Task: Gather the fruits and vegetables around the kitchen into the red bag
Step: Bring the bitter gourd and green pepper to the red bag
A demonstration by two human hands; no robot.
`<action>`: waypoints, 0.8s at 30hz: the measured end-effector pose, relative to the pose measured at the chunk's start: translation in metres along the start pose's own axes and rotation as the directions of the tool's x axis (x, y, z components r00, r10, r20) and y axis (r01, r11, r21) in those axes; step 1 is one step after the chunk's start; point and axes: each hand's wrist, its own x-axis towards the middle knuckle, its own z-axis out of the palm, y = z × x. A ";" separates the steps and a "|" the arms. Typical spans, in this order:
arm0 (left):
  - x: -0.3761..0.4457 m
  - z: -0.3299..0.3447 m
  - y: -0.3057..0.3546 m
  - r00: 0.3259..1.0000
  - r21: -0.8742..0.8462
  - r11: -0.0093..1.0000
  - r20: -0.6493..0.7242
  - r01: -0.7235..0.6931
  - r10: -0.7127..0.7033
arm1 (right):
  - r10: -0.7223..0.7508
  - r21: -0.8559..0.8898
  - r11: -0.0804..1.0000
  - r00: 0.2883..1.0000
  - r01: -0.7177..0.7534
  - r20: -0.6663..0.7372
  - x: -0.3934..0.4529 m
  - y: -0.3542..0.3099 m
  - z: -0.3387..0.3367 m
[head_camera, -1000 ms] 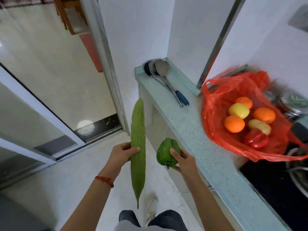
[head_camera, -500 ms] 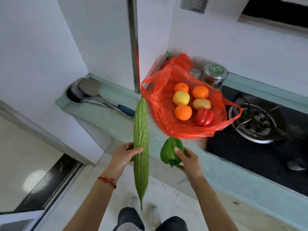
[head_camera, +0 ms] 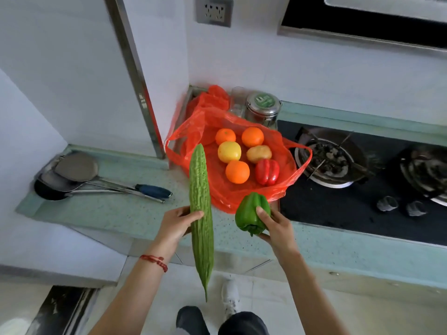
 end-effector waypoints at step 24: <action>0.147 0.065 0.052 0.968 0.067 0.987 -0.218 0.143 -0.125 | -0.093 -0.171 0.978 0.987 0.115 0.132 0.168 -0.091 -0.013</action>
